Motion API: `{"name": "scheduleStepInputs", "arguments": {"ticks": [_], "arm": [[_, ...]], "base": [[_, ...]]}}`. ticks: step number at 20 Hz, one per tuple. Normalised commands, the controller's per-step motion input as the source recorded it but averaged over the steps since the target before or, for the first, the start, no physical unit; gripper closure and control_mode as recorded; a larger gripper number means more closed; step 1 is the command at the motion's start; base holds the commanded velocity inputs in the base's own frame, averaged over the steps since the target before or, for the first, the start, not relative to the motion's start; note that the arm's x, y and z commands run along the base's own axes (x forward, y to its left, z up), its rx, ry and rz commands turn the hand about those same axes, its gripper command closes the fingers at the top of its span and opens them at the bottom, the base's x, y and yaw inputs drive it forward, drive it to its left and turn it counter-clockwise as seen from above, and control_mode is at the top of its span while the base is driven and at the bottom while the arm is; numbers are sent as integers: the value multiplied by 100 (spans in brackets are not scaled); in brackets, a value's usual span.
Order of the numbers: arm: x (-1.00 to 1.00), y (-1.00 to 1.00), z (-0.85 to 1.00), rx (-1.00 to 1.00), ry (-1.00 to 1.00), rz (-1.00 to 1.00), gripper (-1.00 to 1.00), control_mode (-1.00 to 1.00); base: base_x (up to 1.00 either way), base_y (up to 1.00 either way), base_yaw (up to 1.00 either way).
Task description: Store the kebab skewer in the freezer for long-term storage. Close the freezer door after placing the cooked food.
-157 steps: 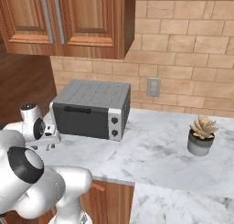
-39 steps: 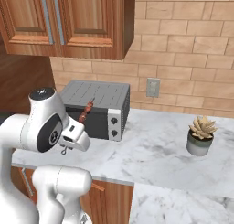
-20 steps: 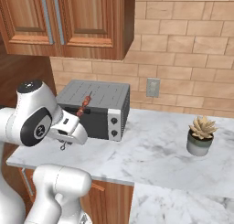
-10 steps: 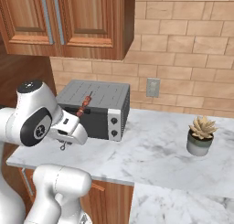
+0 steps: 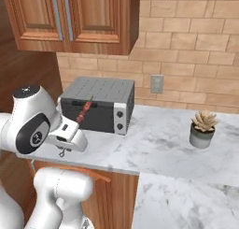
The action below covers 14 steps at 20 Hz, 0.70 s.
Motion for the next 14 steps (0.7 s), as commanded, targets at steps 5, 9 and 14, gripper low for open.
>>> {"name": "scheduleStepInputs", "arguments": {"ticks": [5, 9, 14], "arm": [[0, 0, 0, 0, 0, 0, 100, 100], [0, 0, 0, 0, 0, 0, 100, 100], [0, 0, 0, 0, 0, 0, 100, 100]], "base": [[-73, 13, 0], [-76, 16, 0], [-70, 33, 0]]}}
